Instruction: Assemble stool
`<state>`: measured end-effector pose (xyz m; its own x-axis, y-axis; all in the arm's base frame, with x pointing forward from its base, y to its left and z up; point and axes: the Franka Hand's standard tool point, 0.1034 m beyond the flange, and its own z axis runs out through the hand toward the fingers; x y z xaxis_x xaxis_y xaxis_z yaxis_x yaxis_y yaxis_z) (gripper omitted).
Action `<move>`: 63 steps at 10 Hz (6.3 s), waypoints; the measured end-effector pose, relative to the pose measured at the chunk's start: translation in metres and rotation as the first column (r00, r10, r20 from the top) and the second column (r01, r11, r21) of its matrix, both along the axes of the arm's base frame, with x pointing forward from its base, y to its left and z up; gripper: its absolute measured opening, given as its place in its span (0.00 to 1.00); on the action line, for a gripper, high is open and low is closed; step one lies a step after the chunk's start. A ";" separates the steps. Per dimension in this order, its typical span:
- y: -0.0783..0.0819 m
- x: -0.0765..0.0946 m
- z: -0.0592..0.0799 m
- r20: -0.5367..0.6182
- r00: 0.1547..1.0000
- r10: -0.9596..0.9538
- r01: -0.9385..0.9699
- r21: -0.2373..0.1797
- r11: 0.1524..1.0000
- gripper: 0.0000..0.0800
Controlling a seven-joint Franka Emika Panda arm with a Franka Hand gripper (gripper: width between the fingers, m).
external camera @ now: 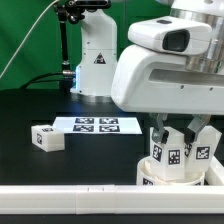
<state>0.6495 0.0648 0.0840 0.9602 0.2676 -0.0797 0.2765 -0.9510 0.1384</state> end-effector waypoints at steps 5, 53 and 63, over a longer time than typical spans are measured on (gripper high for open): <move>0.000 0.000 0.000 0.048 0.947 -0.316 0.316 0.004 0.949 0.42; 0.021 0.018 0.007 0.173 0.922 -0.345 0.300 0.242 0.923 0.81; 0.014 0.018 0.006 0.177 0.923 0.342 -0.360 0.081 0.930 0.81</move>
Offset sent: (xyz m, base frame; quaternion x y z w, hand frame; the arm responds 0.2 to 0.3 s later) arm 0.0000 0.0000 0.0000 0.0000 0.0000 0.1938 0.9810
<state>0.6673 0.0789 0.0897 0.8010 0.5879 0.1132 0.5784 -0.8087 0.1072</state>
